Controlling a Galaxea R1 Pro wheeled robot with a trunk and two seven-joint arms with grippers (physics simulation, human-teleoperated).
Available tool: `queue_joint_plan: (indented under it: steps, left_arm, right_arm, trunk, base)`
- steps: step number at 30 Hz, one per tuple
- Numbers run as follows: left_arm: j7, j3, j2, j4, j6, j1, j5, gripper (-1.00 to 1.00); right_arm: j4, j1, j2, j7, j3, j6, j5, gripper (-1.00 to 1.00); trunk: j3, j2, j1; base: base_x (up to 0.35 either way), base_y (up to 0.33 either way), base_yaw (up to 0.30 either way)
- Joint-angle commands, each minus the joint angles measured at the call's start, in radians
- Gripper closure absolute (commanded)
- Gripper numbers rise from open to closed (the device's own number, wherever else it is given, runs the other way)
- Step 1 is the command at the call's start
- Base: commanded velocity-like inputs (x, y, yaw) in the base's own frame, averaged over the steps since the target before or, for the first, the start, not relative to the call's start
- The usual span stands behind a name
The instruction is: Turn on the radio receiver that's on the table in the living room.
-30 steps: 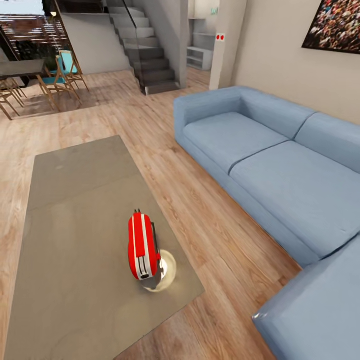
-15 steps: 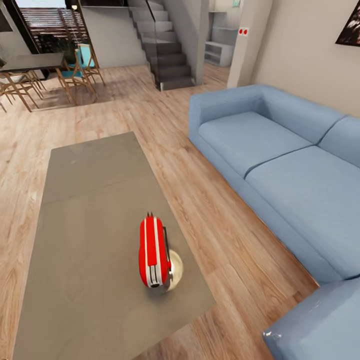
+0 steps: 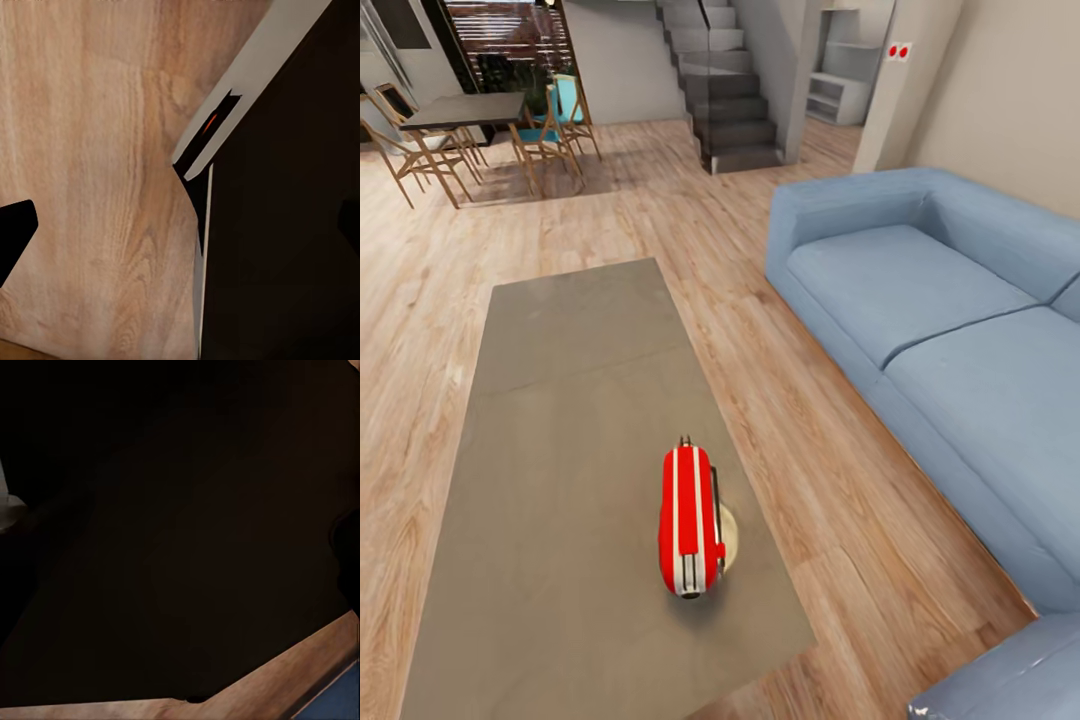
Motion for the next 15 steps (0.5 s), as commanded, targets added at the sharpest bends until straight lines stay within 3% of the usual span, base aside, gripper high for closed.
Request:
queue_joint_plan:
  steps: [1, 9, 15]
  left_arm:
    - [0.0, 0.0, 0.0, 0.0, 0.0, 0.0, 0.0, -1.0]
    - [0.0, -0.001, 0.001, 0.0, 0.0, 0.0, 0.0, -1.0]
    - [0.0, -0.001, -0.004, 0.0, 0.0, 0.0, 0.0, -1.0]
  right_arm:
    - [0.0, 0.0, 0.0, 0.0, 0.0, 0.0, 0.0, -1.0]
    - [0.0, 0.0, 0.0, 0.0, 0.001, 0.001, 0.002, -1.0]
    - [-0.001, 0.0, -0.001, 0.001, 0.002, 0.002, 0.003, -1.0]
  trunk:
    - [-0.001, 0.0, 0.0]
    - [-0.003, 0.0, 0.0]
    - [-0.003, 0.0, 0.0]
  base:
    - [0.145, 0.0, 0.168]
    - [0.187, 0.0, 0.039]
    - [0.028, 0.0, 0.0]
